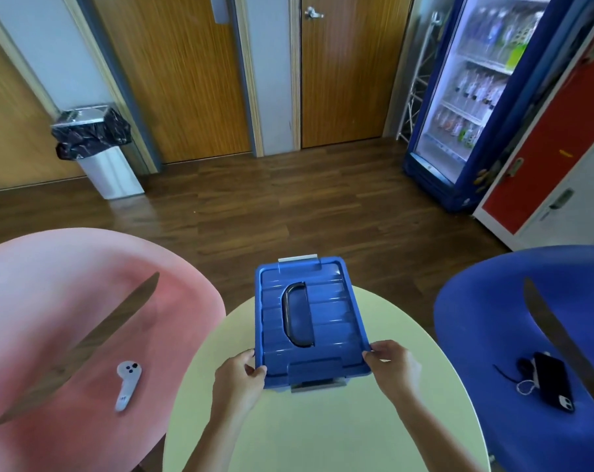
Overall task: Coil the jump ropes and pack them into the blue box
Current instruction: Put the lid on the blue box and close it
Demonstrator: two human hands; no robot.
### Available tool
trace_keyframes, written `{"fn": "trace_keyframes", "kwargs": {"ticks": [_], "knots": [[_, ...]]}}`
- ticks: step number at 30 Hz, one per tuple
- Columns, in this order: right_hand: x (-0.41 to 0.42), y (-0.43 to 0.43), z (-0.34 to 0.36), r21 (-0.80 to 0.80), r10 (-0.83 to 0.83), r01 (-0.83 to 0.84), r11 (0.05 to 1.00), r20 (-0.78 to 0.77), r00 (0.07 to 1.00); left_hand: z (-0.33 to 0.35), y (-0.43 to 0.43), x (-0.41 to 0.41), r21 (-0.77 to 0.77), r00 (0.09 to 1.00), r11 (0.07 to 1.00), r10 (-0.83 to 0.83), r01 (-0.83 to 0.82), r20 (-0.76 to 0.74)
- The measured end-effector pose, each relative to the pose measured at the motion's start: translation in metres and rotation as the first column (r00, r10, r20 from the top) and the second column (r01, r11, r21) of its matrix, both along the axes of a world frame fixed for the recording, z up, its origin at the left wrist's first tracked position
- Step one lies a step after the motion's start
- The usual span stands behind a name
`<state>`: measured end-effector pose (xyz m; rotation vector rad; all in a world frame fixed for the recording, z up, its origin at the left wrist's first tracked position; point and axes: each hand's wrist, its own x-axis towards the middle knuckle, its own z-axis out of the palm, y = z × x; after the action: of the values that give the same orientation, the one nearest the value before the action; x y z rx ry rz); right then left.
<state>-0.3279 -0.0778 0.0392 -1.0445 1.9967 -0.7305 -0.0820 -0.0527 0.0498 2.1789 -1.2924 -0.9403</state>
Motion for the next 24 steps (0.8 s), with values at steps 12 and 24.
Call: {"fn": "trace_keyframes", "kwargs": {"ticks": [12,24], "knots": [[0.027,-0.163,0.016,-0.121,0.328,-0.339,0.933,-0.103,0.939,0.002,-0.144,0.004,-0.214,0.999,0.976,0.051,-0.047,0.016],[0.043,-0.236,-0.011,-0.018,0.703,-0.721,0.693,-0.205,0.681,-0.03,-0.223,0.002,-0.108,0.94,0.935,-0.326,0.336,0.102]]}}
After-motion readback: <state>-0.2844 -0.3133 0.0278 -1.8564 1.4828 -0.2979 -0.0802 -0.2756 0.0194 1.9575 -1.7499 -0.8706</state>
